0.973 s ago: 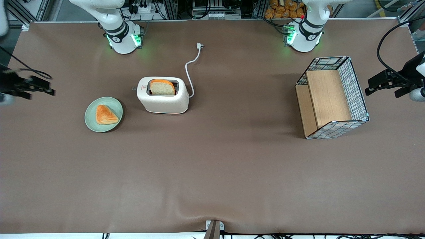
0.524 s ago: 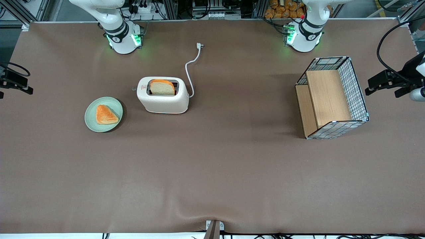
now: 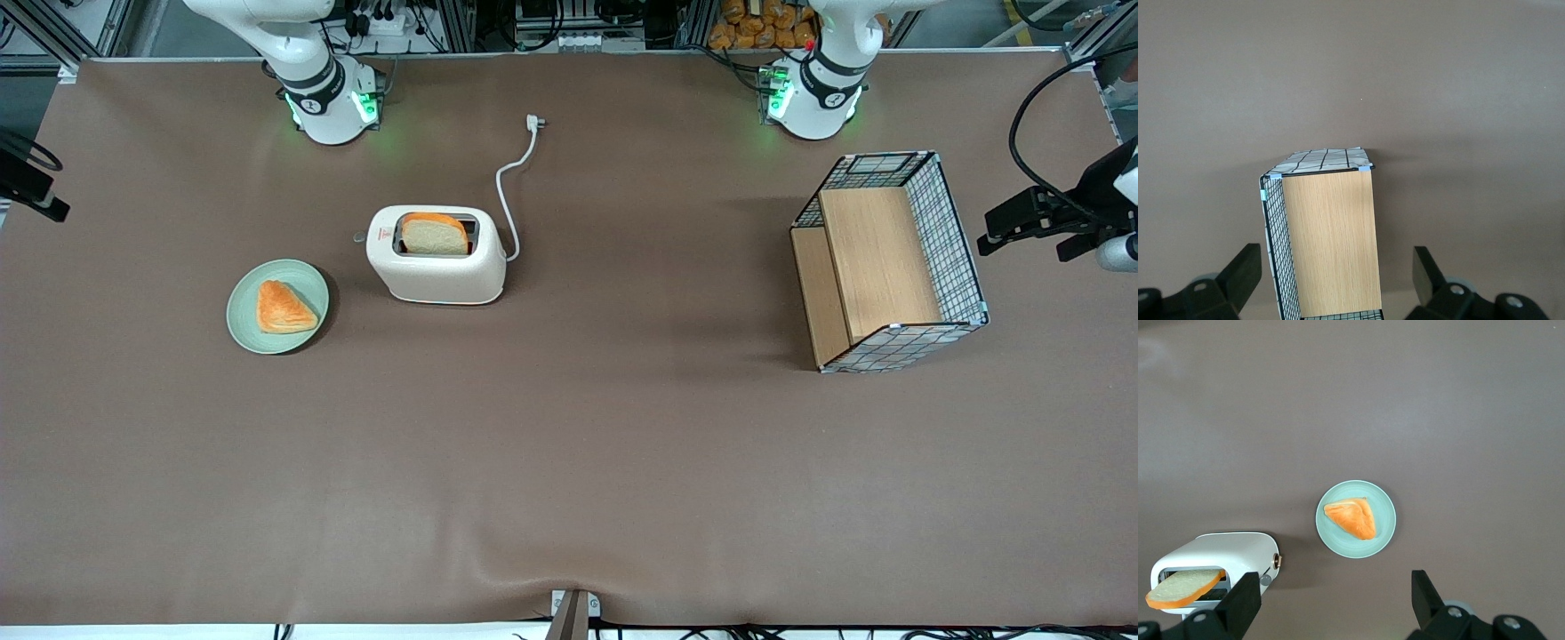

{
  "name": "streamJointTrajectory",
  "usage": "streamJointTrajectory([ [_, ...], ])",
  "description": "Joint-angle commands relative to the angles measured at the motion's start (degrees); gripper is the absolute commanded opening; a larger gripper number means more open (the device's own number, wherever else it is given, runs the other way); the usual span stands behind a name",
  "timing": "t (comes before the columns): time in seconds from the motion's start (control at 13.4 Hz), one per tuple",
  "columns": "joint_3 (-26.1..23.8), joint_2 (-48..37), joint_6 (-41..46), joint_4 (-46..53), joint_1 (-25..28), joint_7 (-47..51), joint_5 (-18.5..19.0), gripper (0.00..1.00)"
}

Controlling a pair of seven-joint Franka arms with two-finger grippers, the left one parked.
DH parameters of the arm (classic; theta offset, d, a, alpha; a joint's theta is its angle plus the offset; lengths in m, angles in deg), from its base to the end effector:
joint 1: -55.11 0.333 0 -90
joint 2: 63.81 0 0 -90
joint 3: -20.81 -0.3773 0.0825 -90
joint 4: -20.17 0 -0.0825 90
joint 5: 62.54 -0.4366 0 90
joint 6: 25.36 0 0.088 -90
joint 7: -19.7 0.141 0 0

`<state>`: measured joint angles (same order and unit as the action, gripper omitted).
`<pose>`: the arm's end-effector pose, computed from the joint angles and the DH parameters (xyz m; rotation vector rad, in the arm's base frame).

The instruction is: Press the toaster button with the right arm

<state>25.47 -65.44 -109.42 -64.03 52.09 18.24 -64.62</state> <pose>0.5810 -0.0737 0.7122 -3.1009 0.1619 -0.0449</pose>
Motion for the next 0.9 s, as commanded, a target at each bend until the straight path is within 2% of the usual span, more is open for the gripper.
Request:
streamJointTrajectory([
  [0.0,-0.4,-1.2,-0.8,-1.3,-0.3,1.0,2.2,1.00],
  [0.37,-1.2,-0.6,-1.1,-0.4,-0.2,1.0,3.9,1.00],
  [0.82,-2.1,-0.6,-0.8,0.0,-0.4,0.9,3.8,1.00],
])
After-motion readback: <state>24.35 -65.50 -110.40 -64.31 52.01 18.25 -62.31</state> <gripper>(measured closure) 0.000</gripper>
